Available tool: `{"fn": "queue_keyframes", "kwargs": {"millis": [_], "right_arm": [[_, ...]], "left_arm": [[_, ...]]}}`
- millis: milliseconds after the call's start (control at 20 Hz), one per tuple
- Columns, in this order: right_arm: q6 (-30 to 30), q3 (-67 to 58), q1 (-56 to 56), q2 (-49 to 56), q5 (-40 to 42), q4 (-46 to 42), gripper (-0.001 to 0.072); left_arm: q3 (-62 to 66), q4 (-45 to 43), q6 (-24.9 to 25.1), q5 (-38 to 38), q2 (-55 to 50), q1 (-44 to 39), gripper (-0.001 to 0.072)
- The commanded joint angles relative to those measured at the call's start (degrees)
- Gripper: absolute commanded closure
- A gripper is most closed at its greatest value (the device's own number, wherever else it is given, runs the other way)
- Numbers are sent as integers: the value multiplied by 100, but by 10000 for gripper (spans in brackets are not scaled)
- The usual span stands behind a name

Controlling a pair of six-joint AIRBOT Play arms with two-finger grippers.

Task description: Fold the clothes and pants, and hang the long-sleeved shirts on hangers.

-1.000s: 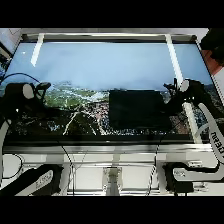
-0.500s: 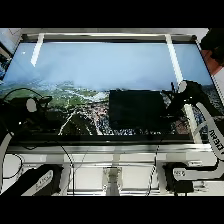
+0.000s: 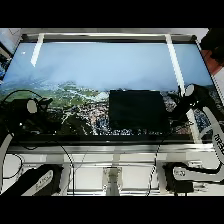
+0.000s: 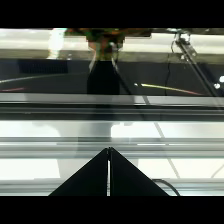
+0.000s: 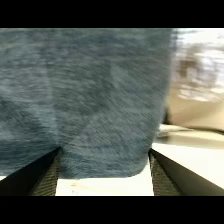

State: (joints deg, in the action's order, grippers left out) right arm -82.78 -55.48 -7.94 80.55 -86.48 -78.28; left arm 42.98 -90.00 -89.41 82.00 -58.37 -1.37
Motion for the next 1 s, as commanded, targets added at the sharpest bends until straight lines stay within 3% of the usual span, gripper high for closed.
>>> {"fn": "queue_keyframes", "kwargs": {"millis": [0, 100, 150, 200, 500, 700, 950], "right_arm": [[131, 393, 2, -15, 400, 704, 266], [131, 391, 7, -17, 448, 776, 494], [138, 391, 7, -17, 468, 769, 647], [149, 389, 7, -17, 487, 721, 686], [-48, 227, -573, -184, 529, -1097, 688], [20, -129, -2284, -417, 916, -1637, 688], [85, -310, -4522, -498, 1604, -1672, 687]], "left_arm": [[-2, 0, 7, 7, 2, 4, 672], [-2, 0, 7, 7, 2, 4, 672], [-2, 0, 7, 9, 2, 4, 672], [-2, 0, 7, 7, 2, 4, 673], [-2, 0, 7, 7, 2, 4, 672], [-2, 0, 7, 7, 0, 4, 672], [-2, 0, 7, 7, 0, 4, 672]]}}
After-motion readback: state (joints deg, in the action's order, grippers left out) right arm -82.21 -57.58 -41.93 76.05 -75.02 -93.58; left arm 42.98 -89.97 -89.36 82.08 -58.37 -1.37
